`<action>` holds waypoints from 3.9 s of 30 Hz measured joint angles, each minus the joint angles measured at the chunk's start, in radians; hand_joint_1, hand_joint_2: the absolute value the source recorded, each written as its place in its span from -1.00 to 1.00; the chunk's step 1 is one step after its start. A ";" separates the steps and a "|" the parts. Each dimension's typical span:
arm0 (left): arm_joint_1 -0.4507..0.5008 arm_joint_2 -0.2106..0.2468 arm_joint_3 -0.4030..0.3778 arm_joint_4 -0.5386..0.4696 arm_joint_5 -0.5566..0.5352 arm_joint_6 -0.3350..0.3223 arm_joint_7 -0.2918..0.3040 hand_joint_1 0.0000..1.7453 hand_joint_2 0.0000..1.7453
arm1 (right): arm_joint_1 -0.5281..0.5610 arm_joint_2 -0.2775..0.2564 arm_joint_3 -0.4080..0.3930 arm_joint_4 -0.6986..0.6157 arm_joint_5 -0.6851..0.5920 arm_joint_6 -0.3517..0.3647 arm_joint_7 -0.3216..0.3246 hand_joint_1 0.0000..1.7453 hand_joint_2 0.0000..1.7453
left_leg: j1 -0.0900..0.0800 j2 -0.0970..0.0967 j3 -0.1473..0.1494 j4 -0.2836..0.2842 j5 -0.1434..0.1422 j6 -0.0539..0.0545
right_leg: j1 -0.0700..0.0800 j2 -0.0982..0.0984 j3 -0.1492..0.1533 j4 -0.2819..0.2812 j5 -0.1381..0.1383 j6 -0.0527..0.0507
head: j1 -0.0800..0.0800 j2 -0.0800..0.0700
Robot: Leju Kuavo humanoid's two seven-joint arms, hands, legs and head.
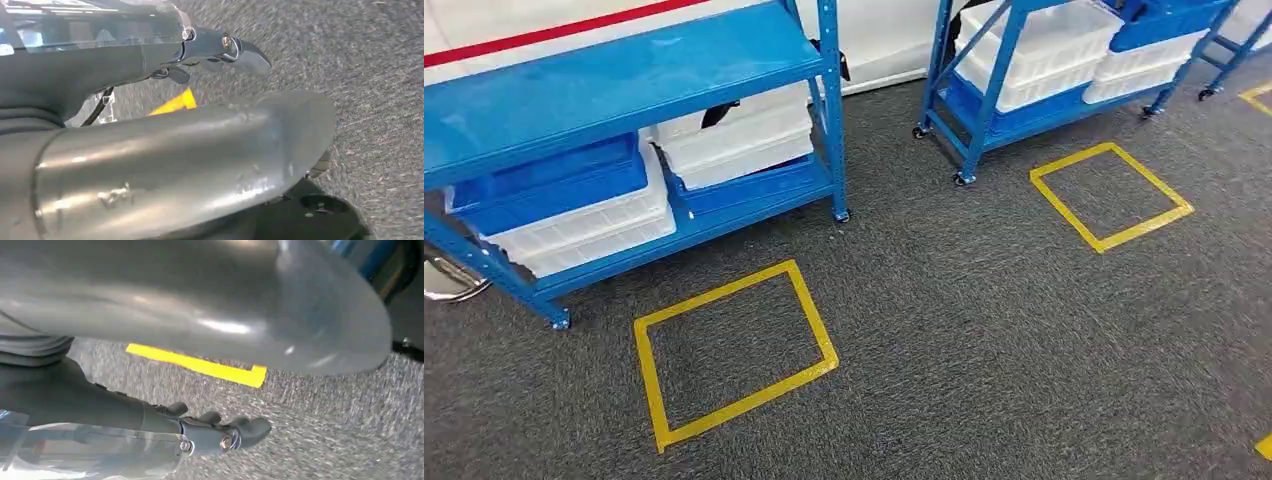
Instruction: Take the parts from the cabinet and place them on the table.
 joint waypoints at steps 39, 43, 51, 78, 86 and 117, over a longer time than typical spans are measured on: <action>0.002 -0.004 0.003 0.000 0.003 -0.003 -0.002 -1.00 -1.00 | -0.002 0.000 0.002 0.000 -0.013 -0.019 0.010 -1.00 -1.00 | -0.001 0.028 0.134 -0.256 0.132 0.018 | 0.009 -0.031 0.000 0.013 -0.006 0.022 | -0.006 0.000; 0.004 -0.005 0.004 0.000 0.003 -0.004 -0.002 -1.00 -1.00 | -0.002 0.000 0.001 0.000 -0.013 -0.019 0.010 -1.00 -1.00 | -0.005 0.026 0.134 -0.253 0.132 0.019 | 0.006 -0.030 0.002 0.006 0.002 0.020 | -0.002 0.000; 0.003 -0.007 0.007 0.000 0.019 -0.021 -0.023 -1.00 -1.00 | -0.002 0.000 0.000 0.000 -0.016 -0.018 0.009 -1.00 -1.00 | -0.006 0.026 0.133 -0.252 0.131 0.029 | 0.005 -0.030 0.005 -0.003 0.007 0.032 | -0.002 0.000; 0.001 -0.008 0.058 0.000 0.071 -0.054 0.044 -1.00 -1.00 | -0.001 0.000 0.000 0.000 -0.009 -0.017 0.012 -1.00 -1.00 | -0.004 0.026 0.134 -0.252 0.132 0.030 | 0.007 -0.030 0.005 -0.002 0.007 0.033 | -0.003 0.000; 0.001 -0.008 0.070 0.000 0.076 -0.058 0.044 -1.00 -1.00 | -0.001 0.000 0.000 0.000 -0.009 -0.017 0.018 -1.00 -1.00 | -0.004 0.026 0.134 -0.252 0.132 0.030 | 0.007 -0.030 0.005 -0.002 0.007 0.033 | -0.003 0.000; 0.000 -0.008 0.081 0.000 0.076 -0.074 0.047 -1.00 -1.00 | -0.002 -0.001 -0.001 0.000 -0.009 -0.013 0.018 -1.00 -1.00 | -0.014 0.025 0.125 -0.252 0.126 0.049 | -0.003 -0.035 0.008 -0.009 0.009 0.051 | -0.004 0.000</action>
